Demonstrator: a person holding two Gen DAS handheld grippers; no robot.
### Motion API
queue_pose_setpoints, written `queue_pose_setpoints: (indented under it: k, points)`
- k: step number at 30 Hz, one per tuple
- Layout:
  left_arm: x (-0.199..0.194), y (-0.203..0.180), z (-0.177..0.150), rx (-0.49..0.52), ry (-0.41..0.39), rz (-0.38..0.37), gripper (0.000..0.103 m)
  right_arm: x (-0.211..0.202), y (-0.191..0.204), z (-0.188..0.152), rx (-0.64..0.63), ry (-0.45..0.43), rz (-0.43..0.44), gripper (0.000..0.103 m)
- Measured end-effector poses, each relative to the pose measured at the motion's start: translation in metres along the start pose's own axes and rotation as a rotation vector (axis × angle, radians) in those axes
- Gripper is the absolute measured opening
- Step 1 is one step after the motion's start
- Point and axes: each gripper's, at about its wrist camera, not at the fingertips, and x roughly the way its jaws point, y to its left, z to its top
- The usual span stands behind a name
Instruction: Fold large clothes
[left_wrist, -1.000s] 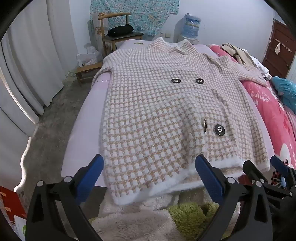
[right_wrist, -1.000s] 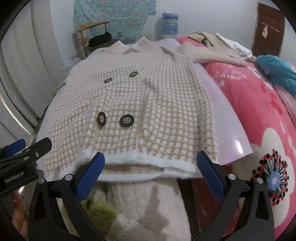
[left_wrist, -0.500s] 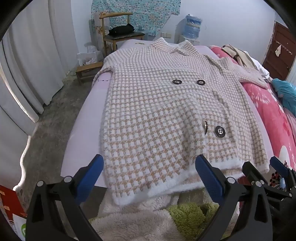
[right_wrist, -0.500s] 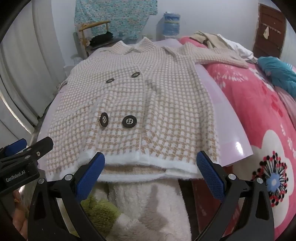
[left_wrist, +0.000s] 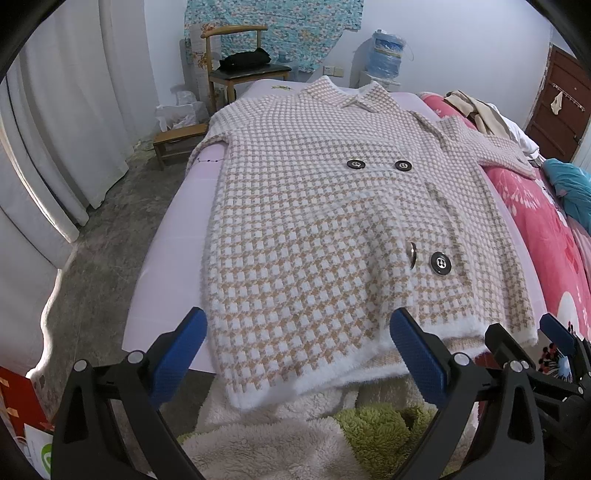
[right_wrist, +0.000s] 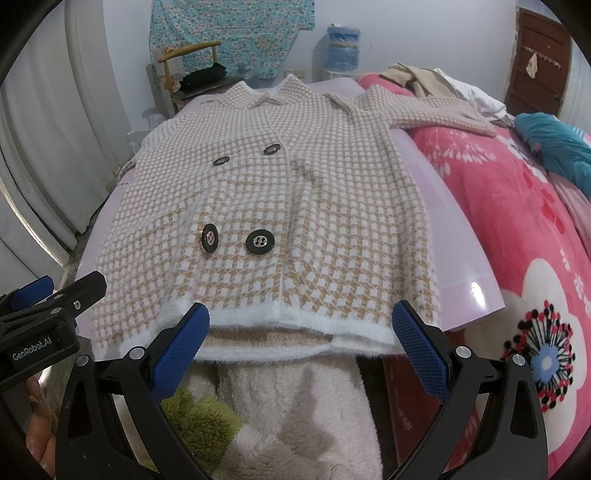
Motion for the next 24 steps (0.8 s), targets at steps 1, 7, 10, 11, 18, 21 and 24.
queue_pose_setpoints:
  k: [1,7,10,11,18,21,24]
  points:
    - [0.0002,-0.0001,-0.0002,0.0,0.0,0.001,0.097,-0.0012,0.0007,-0.0005,0.0,-0.002,-0.001,0.095]
    - [0.0009,0.0013,0.0011,-0.003,-0.001,0.001,0.097,-0.0025,0.0007,-0.0006,-0.001,-0.002,-0.001,0.095]
    - [0.0013,0.0006,0.0002,-0.005,-0.001,0.001,0.097,-0.0037,0.0005,-0.0014,0.0,-0.001,0.004,0.095]
    - [0.0013,0.0004,0.0001,-0.005,-0.001,0.001,0.097,-0.0033,0.0004,-0.0012,0.0,0.0,0.004,0.095]
    - [0.0013,0.0006,-0.0001,-0.005,-0.001,0.002,0.097,-0.0043,-0.001,-0.0023,0.002,0.002,0.006,0.095]
    - [0.0015,0.0004,-0.0002,-0.005,-0.001,0.001,0.097,-0.0041,-0.0009,-0.0023,0.002,0.003,0.005,0.095]
    - [0.0017,0.0003,-0.001,-0.005,-0.001,0.001,0.097,-0.0044,-0.0009,-0.0026,0.001,0.003,0.004,0.095]
